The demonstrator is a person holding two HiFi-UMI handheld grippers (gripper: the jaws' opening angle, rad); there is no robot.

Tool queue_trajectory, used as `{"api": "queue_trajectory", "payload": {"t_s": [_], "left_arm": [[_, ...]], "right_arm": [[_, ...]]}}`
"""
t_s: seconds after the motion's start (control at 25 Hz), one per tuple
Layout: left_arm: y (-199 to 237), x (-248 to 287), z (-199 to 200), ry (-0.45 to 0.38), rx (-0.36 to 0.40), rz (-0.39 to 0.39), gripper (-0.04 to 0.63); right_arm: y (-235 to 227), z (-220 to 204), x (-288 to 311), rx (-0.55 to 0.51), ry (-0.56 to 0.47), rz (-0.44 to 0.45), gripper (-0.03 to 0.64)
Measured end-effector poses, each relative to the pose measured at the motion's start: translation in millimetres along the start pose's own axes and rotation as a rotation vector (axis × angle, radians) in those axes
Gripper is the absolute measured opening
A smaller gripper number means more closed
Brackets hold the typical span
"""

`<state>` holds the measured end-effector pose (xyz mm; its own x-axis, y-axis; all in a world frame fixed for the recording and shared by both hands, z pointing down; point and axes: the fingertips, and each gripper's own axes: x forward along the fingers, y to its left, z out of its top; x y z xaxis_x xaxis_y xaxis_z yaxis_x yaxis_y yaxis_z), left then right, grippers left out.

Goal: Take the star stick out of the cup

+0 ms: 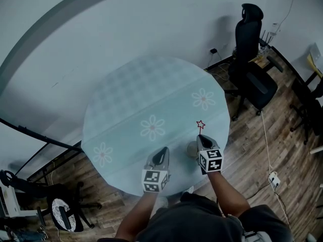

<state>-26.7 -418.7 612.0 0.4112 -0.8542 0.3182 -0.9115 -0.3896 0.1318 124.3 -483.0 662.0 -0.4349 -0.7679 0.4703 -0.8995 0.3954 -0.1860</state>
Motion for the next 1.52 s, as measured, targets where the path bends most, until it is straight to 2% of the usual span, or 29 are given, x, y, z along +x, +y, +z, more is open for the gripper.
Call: {"api": "queue_trajectory", "payload": {"t_s": [0.48, 0.72, 1.0, 1.16, 1.52], "left_arm": [[-3.2, -30.9, 12.0, -0.033, 0.014, -0.036, 0.005], [-7.1, -47.2, 37.3, -0.094, 0.038, -0.068, 0.005], [-6.8, -65.3, 83.5, -0.196, 0.098, -0.07, 0.005], [-4.8, -74.8, 103.7, -0.235, 0.143, -0.066, 0.005], [-5.2, -91.7, 115.4, -0.265, 0.146, -0.083, 0.005]], "right_arm": [[31.8, 40.1, -42.1, -0.073, -0.134, -0.042, 0.011], [59.7, 82.6, -77.2, -0.136, -0.284, -0.017, 0.011], [89.2, 122.4, -113.3, -0.18, -0.397, -0.019, 0.011], [104.4, 137.4, -128.2, -0.199, -0.44, -0.019, 0.011], [127.4, 147.5, -150.4, -0.257, -0.484, -0.034, 0.009]]}}
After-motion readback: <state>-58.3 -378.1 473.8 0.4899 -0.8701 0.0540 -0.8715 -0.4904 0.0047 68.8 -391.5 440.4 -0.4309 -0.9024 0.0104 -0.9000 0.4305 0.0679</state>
